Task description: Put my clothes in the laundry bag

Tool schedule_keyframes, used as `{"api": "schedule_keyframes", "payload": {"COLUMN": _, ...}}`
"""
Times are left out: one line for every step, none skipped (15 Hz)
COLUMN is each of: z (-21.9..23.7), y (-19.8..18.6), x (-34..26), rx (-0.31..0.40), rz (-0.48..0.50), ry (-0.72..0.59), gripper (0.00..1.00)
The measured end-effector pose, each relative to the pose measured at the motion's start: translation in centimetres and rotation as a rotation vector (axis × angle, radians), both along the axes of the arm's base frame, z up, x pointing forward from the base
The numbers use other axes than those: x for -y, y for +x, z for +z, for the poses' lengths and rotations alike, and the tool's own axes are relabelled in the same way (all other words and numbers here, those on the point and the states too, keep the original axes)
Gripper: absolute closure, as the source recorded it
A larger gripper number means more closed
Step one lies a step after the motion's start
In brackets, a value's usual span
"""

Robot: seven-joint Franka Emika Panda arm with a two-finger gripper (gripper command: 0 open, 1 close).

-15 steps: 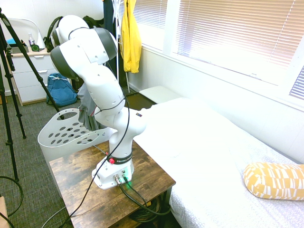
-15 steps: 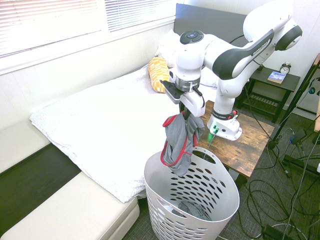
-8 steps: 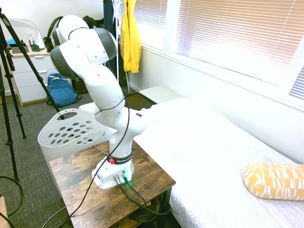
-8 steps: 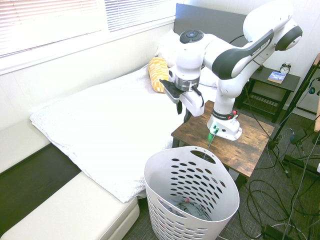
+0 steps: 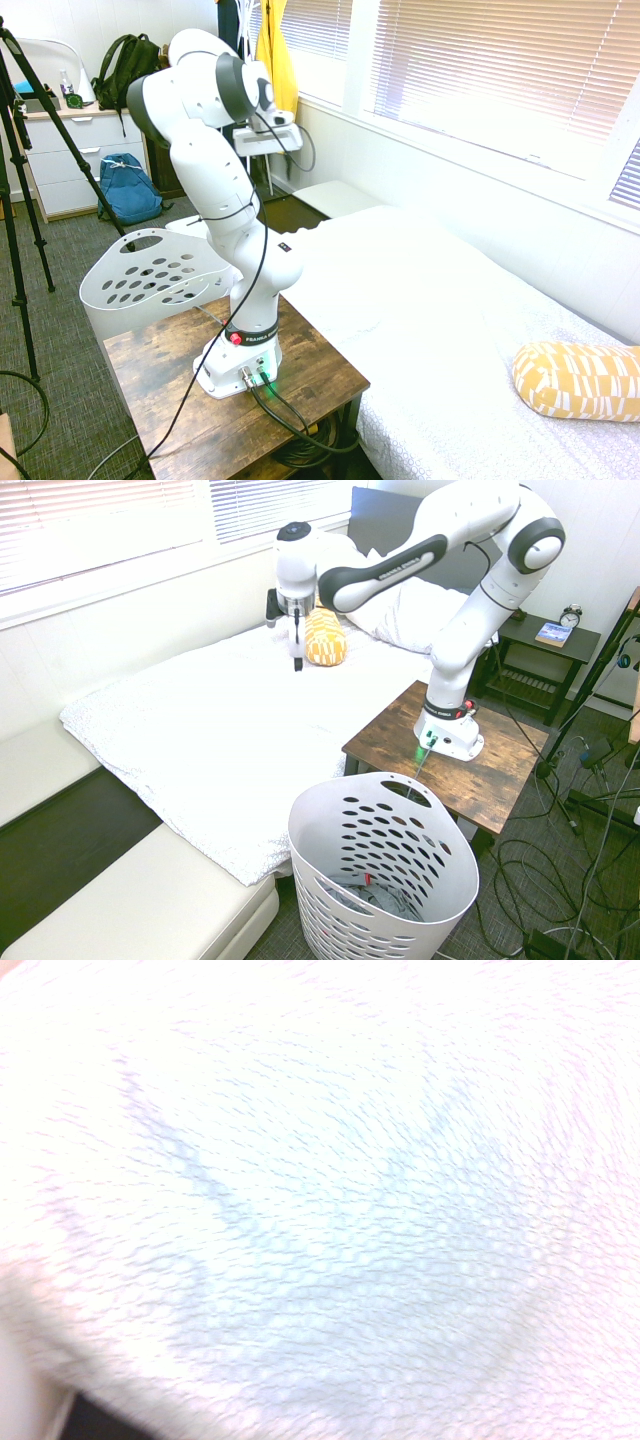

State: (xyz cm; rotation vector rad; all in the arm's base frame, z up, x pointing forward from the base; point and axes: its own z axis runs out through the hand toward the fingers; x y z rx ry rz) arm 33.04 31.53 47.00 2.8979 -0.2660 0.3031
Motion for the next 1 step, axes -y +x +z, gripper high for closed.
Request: {"api": "schedule_keyframes", "payload": {"z": -0.38, "y": 3.04, "x": 2.52, "rx": 0.001, "rz": -0.057, "ry": -0.002, "gripper": 0.0}}
